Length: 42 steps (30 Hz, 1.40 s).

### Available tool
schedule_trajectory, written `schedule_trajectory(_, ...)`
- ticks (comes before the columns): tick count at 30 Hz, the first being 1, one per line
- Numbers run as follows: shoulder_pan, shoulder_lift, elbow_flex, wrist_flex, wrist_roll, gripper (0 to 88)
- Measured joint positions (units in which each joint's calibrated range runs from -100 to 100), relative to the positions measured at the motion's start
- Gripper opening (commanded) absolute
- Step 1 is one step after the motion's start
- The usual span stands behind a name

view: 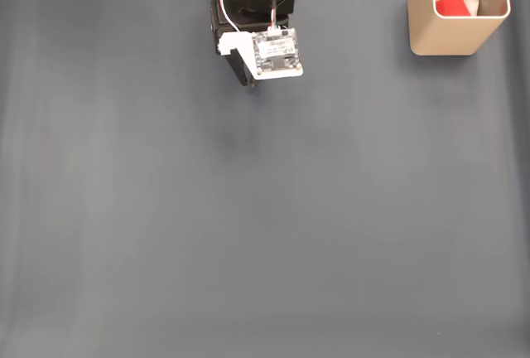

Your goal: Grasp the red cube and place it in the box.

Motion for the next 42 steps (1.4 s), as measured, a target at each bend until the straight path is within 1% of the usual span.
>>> schedule_trajectory(7,-0.96,-6.08,4.16,0.95,-2.34,0.3)
schedule_trajectory(16,-2.67,-8.51,4.79,5.01,-4.64,0.3)
schedule_trajectory(26,-2.67,-9.03,4.79,9.15,-4.84,0.3)
schedule_trajectory(42,-2.67,-9.03,4.79,9.31,-5.23,0.9)
